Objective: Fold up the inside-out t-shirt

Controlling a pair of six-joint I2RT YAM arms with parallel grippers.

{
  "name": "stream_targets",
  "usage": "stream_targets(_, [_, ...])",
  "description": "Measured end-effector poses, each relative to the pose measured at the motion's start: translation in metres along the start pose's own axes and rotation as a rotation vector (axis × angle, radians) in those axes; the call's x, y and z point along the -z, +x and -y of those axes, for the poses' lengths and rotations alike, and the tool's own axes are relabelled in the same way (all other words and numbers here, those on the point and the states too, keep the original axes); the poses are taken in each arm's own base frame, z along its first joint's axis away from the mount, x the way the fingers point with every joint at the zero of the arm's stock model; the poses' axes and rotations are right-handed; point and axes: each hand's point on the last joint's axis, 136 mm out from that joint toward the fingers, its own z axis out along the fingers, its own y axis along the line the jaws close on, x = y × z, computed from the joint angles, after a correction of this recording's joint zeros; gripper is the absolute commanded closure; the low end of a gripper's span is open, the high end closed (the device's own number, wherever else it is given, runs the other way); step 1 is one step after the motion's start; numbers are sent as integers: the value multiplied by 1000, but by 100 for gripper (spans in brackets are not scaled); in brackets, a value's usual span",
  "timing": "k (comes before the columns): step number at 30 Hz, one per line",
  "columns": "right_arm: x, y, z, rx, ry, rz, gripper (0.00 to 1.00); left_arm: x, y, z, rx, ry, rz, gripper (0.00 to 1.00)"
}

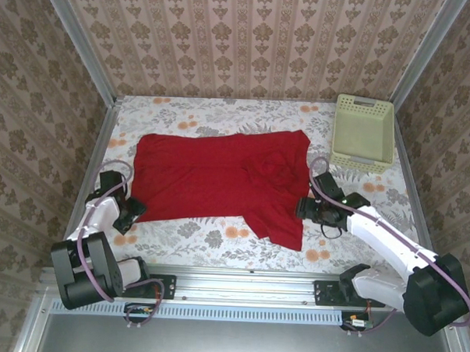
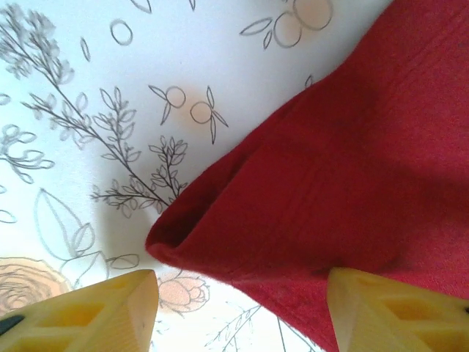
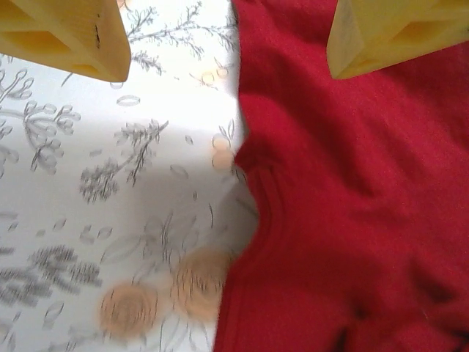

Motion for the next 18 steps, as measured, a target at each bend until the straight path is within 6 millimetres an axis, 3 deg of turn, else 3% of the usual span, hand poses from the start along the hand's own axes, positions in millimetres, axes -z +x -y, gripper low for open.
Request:
stream_targets(6, [-12,28,6,10,24,-60,27,-11,-3,-3,23,-24,-37,63])
stream_targets(18, [-16,89,-29,77,1,-164,36,-13,-1,-11,25,-71,-66,86])
